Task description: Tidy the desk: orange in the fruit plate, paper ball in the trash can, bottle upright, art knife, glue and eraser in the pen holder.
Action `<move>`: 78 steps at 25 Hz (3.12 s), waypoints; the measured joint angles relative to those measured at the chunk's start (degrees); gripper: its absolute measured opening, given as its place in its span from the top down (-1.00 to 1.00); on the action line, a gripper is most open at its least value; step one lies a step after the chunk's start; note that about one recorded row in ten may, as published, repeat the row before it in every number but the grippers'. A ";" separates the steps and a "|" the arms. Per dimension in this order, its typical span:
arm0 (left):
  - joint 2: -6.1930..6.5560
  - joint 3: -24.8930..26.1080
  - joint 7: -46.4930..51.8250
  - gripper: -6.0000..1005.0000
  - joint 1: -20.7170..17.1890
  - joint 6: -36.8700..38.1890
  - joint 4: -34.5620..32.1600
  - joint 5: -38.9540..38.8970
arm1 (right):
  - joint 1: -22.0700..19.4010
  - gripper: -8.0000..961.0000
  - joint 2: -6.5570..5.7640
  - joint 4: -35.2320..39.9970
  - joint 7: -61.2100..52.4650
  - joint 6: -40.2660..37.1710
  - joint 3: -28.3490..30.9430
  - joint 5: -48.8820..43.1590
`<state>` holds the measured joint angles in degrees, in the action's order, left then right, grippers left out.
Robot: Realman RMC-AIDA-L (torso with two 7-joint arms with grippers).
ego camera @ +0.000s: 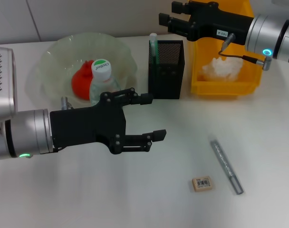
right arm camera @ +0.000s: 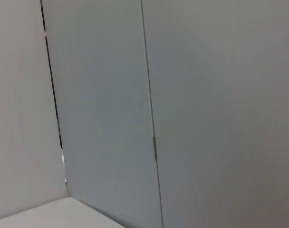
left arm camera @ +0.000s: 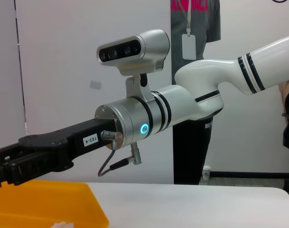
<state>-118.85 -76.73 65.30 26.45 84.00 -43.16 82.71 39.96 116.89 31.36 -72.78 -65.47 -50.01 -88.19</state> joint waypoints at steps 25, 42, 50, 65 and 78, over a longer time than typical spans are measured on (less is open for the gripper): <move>0.05 0.36 0.01 -0.63 -0.34 -0.26 0.07 -1.44 | -9.35 -0.34 2.21 8.14 5.73 -10.16 0.23 0.56; 1.44 7.51 -0.84 -0.63 -1.70 7.84 2.38 -1.14 | -15.49 -0.34 2.55 7.39 9.05 -13.89 -4.59 0.52; 0.96 8.46 -4.00 -0.63 -1.46 8.20 6.09 -0.93 | -15.78 -0.34 2.42 7.95 7.78 -14.24 -5.30 0.08; 0.81 8.94 -4.21 -0.63 -1.95 8.18 6.69 -0.88 | -13.94 -0.34 2.37 20.16 -14.72 -9.10 -7.53 -20.18; 0.81 8.97 -3.94 -0.63 -2.10 8.19 6.69 -0.88 | -16.76 -0.34 2.44 49.69 -47.99 -18.15 -17.99 -41.65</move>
<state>-118.03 -67.76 61.37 24.35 92.20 -36.47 81.82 23.19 119.33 81.06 -120.77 -83.62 -68.00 -129.84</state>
